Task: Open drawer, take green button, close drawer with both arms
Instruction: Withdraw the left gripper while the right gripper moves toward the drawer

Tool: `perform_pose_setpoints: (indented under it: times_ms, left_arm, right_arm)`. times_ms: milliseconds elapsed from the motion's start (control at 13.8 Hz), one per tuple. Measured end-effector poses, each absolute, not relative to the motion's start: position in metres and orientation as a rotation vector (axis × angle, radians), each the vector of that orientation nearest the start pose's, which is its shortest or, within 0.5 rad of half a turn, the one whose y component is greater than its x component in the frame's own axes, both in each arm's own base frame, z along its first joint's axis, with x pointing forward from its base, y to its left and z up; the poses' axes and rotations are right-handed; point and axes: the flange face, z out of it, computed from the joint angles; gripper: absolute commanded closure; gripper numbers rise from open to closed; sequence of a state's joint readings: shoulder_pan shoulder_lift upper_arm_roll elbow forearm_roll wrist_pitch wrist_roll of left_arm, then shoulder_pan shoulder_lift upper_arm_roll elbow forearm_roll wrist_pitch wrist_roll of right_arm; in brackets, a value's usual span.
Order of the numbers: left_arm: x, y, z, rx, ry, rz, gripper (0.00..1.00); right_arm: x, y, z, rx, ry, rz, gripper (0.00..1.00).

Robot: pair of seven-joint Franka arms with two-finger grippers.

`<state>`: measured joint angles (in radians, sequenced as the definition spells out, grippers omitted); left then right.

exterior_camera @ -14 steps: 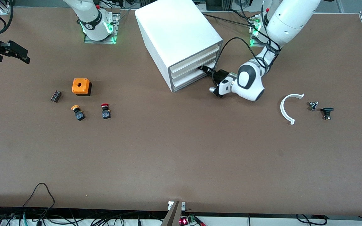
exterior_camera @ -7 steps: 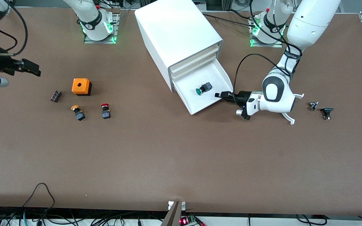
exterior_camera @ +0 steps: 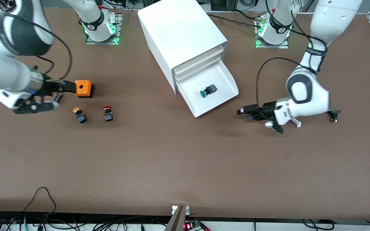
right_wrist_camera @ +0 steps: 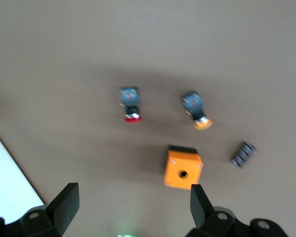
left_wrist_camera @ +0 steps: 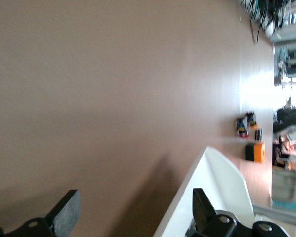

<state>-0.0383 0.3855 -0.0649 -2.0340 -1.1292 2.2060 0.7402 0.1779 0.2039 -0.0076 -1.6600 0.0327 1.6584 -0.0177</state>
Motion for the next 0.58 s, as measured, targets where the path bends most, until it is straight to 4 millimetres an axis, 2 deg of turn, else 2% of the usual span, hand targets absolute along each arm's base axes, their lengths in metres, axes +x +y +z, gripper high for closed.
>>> perform_pose_setpoints:
  times_ms: [145,217,435,580]
  left_arm:
    - [0.592,-0.051,0.294,2.336,-0.051,0.207,0.00]
    - [0.593,-0.032,0.316,2.399,-0.118,0.243,0.00]
    - [0.598,0.019,0.402,2.590,-0.402,0.305,0.00]
    - [0.597,0.042,0.459,2.695,-0.557,0.276,0.00]
  right_arm:
    - [0.596,0.157,0.463,-3.088,-0.405,0.295,0.00]
    - [0.597,0.179,0.460,-3.077,-0.453,0.290,0.00]
    - [0.597,0.246,0.444,-2.991,-0.548,0.250,0.00]
    - [0.592,0.278,0.435,-2.974,-0.606,0.246,0.00]
